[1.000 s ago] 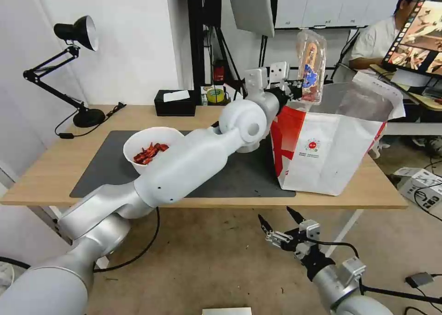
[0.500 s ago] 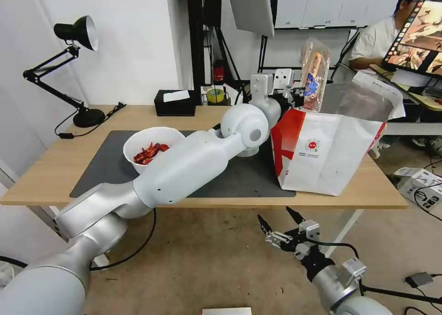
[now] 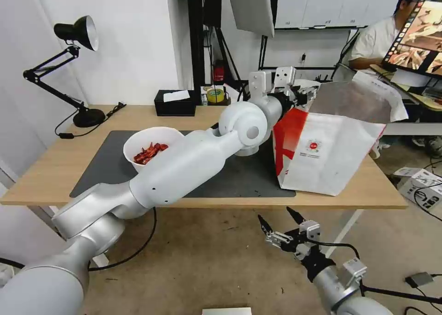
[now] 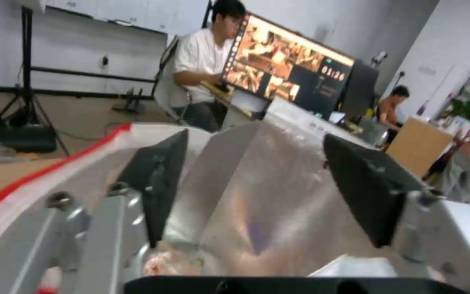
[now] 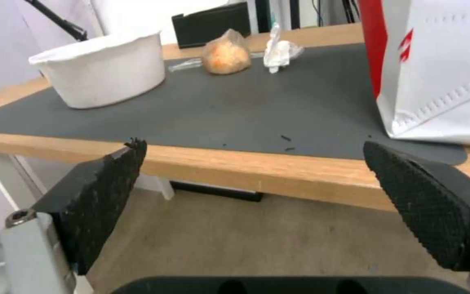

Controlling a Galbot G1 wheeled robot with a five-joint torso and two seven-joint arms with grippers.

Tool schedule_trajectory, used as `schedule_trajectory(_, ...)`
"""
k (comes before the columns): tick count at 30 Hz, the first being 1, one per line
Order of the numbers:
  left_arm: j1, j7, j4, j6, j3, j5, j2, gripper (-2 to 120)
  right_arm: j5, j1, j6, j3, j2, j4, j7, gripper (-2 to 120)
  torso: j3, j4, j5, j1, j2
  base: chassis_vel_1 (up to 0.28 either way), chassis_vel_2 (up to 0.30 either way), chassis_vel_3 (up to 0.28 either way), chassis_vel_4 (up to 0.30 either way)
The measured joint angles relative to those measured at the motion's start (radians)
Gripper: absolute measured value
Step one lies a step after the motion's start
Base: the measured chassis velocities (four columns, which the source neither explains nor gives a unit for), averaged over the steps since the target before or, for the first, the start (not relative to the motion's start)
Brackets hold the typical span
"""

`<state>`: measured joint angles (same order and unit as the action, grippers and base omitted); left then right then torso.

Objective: Pick up the trash from the table and place it into the takeout bag.

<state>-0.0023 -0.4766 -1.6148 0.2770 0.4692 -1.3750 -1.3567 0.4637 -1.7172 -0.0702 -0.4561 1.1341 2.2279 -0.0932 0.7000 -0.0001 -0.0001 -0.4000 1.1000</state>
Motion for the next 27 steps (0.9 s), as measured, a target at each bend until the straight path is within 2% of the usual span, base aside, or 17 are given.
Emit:
schedule_trajectory(1, 0.000, 0.000, 0.000, 0.000, 0.000, 0.000, 0.000, 76, 0.000, 0.000, 0.000, 0.000, 0.000, 0.000, 0.000, 100, 0.000, 0.0000, 0.0000, 0.000, 0.000, 0.000, 0.000, 0.000, 0.000)
schedule_trajectory(3, 0.001, -0.004, -0.031, -0.002, -0.012, -0.013, 0.031, 86, 0.001, 0.000, -0.001, -0.002, -0.002, 0.005, 0.000, 100, 0.000, 0.0000, 0.0000, 0.000, 0.000, 0.000, 0.000, 0.000, 0.000)
schedule_trajectory(5, 0.008, -0.004, -0.052, -0.002, -0.019, -0.009, 0.054, 91, 0.001, -0.001, -0.001, -0.004, -0.004, 0.009, 0.000, 100, 0.000, 0.0001, 0.0000, 0.000, 0.000, 0.000, 0.000, 0.000, 0.000)
schedule_trajectory(7, 0.042, -0.004, -0.086, -0.003, -0.044, 0.012, 0.091, 101, 0.001, -0.002, 0.004, -0.008, -0.009, 0.012, 0.000, 100, 0.000, 0.0001, -0.0001, 0.000, 0.000, 0.000, 0.000, 0.000, 0.000)
schedule_trajectory(9, 0.058, -0.004, -0.097, -0.005, -0.054, 0.024, 0.104, 103, 0.001, -0.002, 0.006, -0.009, -0.011, 0.013, 0.000, 100, 0.000, 0.0000, -0.0001, 0.000, 0.000, 0.000, 0.000, 0.000, 0.000)
schedule_trajectory(11, 0.112, -0.006, -0.138, -0.014, -0.078, 0.053, 0.144, 109, 0.000, -0.002, 0.011, -0.010, -0.013, 0.016, 0.001, 100, 0.000, 0.0001, -0.0002, 0.000, 0.000, 0.000, 0.000, 0.000, 0.000)
schedule_trajectory(12, 0.112, -0.006, -0.138, -0.014, -0.078, 0.053, 0.144, 109, 0.000, -0.002, 0.011, -0.010, -0.013, 0.016, 0.001, 100, 0.000, 0.0001, -0.0002, 0.000, 0.000, 0.000, 0.000, 0.000, 0.000)
schedule_trajectory(15, 0.197, 0.006, -0.213, -0.047, -0.108, 0.108, 0.215, 113, 0.000, 0.000, 0.013, -0.013, -0.017, 0.022, 0.003, 100, 0.000, 0.0002, -0.0002, 0.000, 0.000, 0.000, 0.000, 0.000, 0.000)
schedule_trajectory(16, 0.197, 0.006, -0.213, -0.047, -0.108, 0.108, 0.215, 113, 0.000, 0.000, 0.013, -0.013, -0.017, 0.022, 0.003, 100, 0.000, 0.0002, -0.0002, 0.000, 0.000, 0.000, 0.000, 0.000, 0.000)
schedule_trajectory(18, 0.276, 0.021, -0.273, -0.070, -0.148, 0.136, 0.272, 115, 0.000, 0.000, 0.017, -0.014, -0.018, 0.024, 0.003, 100, 0.000, 0.0000, -0.0002, 0.000, 0.000, 0.000, 0.000, 0.000, 0.000)
schedule_trajectory(19, 0.276, 0.021, -0.273, -0.070, -0.148, 0.136, 0.272, 115, 0.000, 0.000, 0.017, -0.014, -0.018, 0.024, 0.003, 100, 0.000, 0.0000, -0.0002, 0.000, 0.000, 0.000, 0.000, 0.000, 0.000)
schedule_trajectory(21, 0.372, 0.040, -0.327, -0.078, -0.205, 0.167, 0.332, 114, -0.009, 0.000, 0.030, -0.013, -0.018, 0.026, 0.006, 100, 0.000, 0.0000, -0.0003, 0.000, 0.000, 0.000, 0.000, 0.000, 0.000)
schedule_trajectory(22, 0.372, 0.040, -0.327, -0.078, -0.205, 0.167, 0.332, 114, -0.009, 0.000, 0.030, -0.013, -0.018, 0.026, 0.006, 100, 0.000, 0.0000, -0.0003, 0.000, 0.000, 0.000, 0.000, 0.000, 0.000)
schedule_trajectory(26, 0.553, 0.068, -0.408, -0.089, -0.326, 0.214, 0.415, 111, -0.045, 0.001, 0.086, -0.012, -0.013, 0.025, 0.007, 100, 0.000, 0.0003, -0.0004, 0.000, 0.000, 0.000, 0.000, 0.000, 0.000)
schedule_trajectory(27, 0.553, 0.068, -0.408, -0.089, -0.326, 0.214, 0.415, 111, -0.045, 0.001, 0.086, -0.012, -0.013, 0.025, 0.007, 100, 0.000, 0.0003, -0.0004, 0.000, 0.000, 0.000, 0.000, 0.000, 0.000)
